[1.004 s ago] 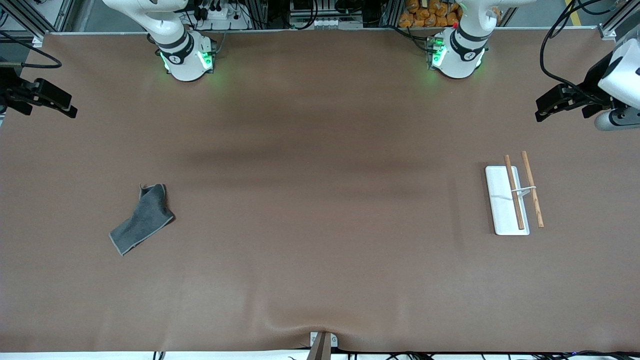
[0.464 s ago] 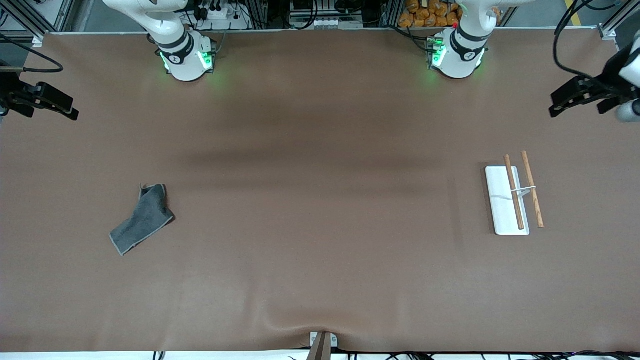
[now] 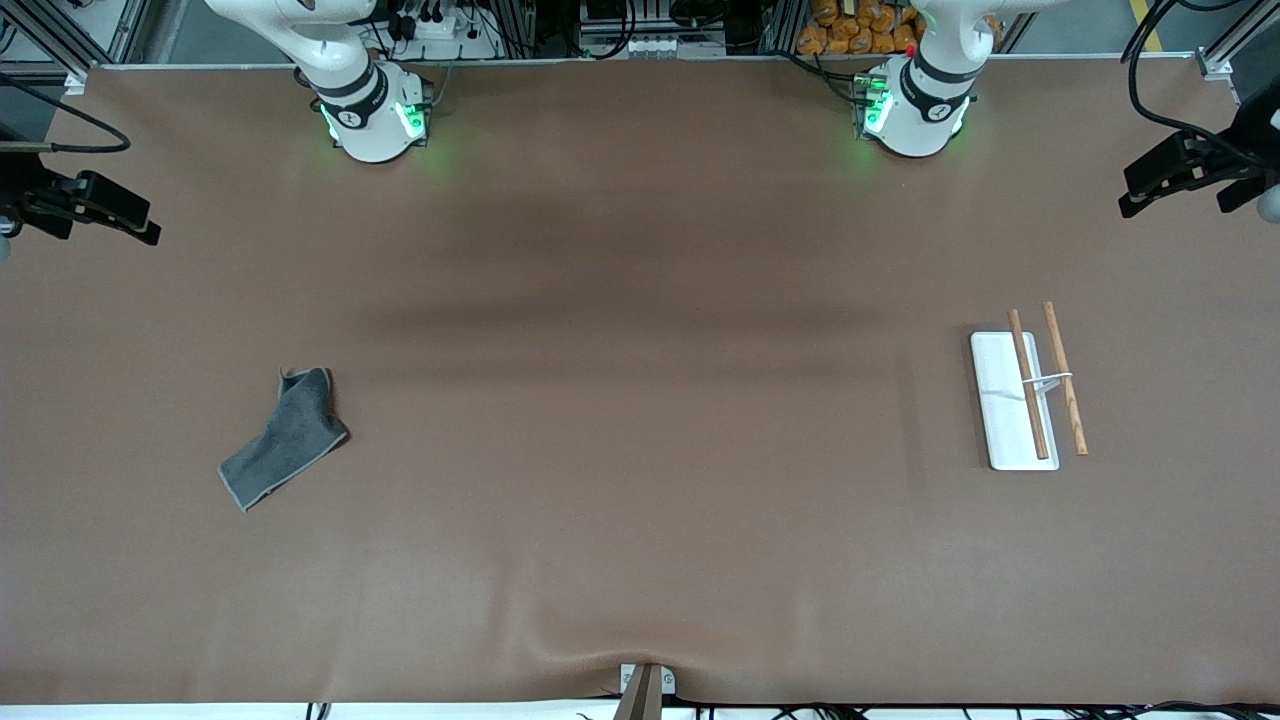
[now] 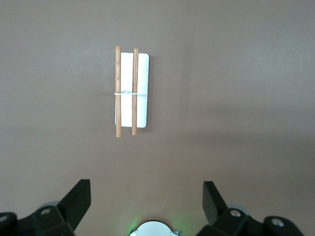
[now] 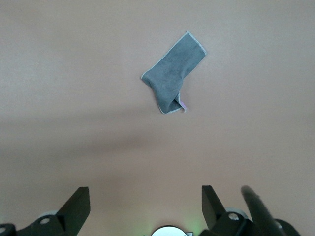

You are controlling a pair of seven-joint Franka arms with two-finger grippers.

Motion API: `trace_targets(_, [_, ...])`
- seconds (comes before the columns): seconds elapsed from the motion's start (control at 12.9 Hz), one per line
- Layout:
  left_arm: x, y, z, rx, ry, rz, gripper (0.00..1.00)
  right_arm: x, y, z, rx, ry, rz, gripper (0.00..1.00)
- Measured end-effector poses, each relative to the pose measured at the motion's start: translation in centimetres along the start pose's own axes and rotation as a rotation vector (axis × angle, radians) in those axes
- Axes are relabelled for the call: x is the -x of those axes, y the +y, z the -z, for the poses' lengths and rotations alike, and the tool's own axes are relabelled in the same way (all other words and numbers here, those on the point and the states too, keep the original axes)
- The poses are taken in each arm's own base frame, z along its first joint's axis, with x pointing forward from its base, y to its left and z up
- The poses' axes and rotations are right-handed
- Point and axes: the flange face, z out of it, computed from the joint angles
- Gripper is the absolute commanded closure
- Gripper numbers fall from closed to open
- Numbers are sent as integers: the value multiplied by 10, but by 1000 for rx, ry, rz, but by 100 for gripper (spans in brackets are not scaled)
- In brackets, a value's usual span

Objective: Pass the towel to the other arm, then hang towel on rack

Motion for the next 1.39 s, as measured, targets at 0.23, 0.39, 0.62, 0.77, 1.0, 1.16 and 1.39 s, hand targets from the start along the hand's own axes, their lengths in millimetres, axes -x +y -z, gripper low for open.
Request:
trace_targets(0.23, [0, 0, -2, -1, -8, 0, 0, -6, 3, -8, 1, -14, -8, 0])
trace_targets(0.39, [0, -2, -2, -1, -7, 3, 0, -17, 10, -20, 1, -23, -33, 0])
trace_targets(0.62, [0, -15, 3, 0, 5, 16, 0, -44, 25, -48, 0, -29, -82, 0])
trace_targets(0.77, [0, -13, 5, -1, 8, 11, 0, -62, 27, -71, 2, -38, -174, 0])
trace_targets(1.0, [1, 0, 5, -2, 8, -13, 0, -88, 29, -115, 14, -82, -335, 0])
trace_targets(1.16, [3, 23, 7, -6, 13, -54, 0, -104, 37, -148, 23, -112, -432, 0])
trace_targets(1.39, [6, 38, 12, -7, 25, -81, 0, -128, 56, -209, 31, -153, -510, 0])
